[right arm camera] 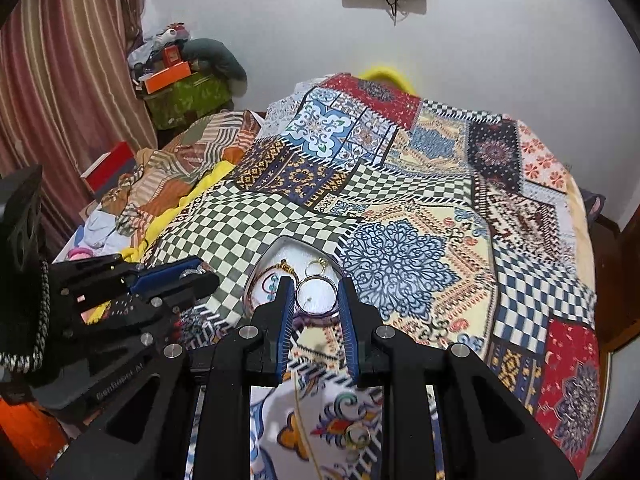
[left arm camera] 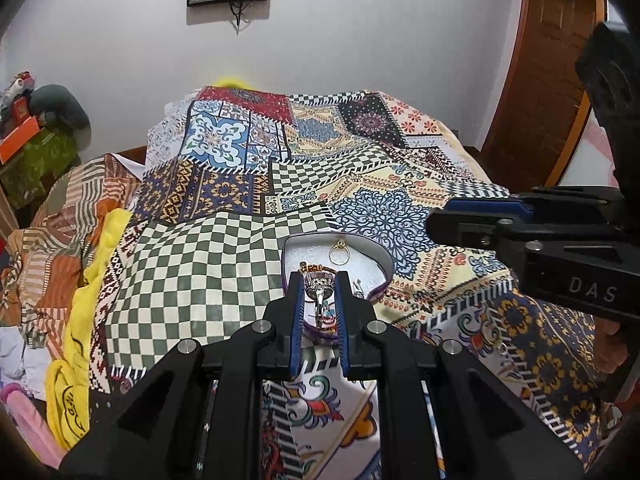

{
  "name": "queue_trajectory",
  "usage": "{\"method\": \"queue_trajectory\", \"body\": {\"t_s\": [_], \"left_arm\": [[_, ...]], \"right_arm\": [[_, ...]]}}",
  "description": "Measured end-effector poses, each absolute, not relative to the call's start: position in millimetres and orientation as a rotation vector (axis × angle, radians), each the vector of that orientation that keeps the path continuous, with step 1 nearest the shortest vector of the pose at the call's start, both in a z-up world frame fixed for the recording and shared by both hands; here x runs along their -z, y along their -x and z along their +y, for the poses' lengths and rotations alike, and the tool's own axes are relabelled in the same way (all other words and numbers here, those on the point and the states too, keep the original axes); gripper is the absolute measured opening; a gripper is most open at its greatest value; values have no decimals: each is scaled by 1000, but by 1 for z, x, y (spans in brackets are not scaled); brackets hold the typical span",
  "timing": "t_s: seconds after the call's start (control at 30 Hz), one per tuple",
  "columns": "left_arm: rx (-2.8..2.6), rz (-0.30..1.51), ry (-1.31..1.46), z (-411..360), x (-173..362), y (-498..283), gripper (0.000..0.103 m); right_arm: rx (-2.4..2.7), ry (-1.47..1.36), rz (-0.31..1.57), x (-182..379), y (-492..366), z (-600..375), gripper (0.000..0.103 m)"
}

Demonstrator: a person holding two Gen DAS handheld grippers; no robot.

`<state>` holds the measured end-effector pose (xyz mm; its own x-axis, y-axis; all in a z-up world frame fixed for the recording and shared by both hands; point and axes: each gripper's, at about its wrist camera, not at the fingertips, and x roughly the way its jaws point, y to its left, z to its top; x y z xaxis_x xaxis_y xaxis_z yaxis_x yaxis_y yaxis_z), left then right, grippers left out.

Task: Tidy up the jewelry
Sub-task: 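Carry the pendant over the heart tin with the left gripper while the right gripper carries a silver ring there, then open both grippers over the heart tin, dropping pendant and ring inside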

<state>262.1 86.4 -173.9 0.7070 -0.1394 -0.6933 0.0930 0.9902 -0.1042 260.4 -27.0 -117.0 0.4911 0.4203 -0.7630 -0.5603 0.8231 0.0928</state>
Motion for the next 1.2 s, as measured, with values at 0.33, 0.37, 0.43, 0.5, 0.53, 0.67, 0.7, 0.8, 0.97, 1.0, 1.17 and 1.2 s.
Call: {"method": "queue_trajectory", "body": {"t_s": [0.33,0.37,0.43,0.5,0.53,0.67,0.7,0.8,0.97,1.0,1.17,1.2], "left_arm": [[146,841,73,82,202,-293,13],[146,845,72,82,204,-294,13],[147,857,72,82,209,-300,13],[149,864,77,82,213,-302,13],[150,868,79,82,214,-304,13],[151,875,72,82,218,-307,13],[151,877,70,81,218,-307,13],[147,880,68,82,220,-308,13],[148,879,65,83,217,-306,13],[147,876,64,83,216,-305,13],[134,859,51,83,205,-298,14],[132,855,51,84,202,-296,15]], "right_arm": [[-632,149,1015,147,-296,-15,20],[-633,147,1027,150,-300,-15,20],[-632,147,1043,154,-303,-14,20],[-635,146,1056,157,-306,-15,20],[-637,145,1064,159,-306,-14,20],[-641,155,1083,165,-308,-13,20],[-643,159,1086,166,-308,-11,20],[-646,170,1094,169,-308,-9,20],[-644,190,1096,168,-306,-7,20],[-640,192,1096,167,-306,-7,20],[-624,173,1067,155,-305,-11,21],[-621,169,1063,153,-305,-12,21]]}}
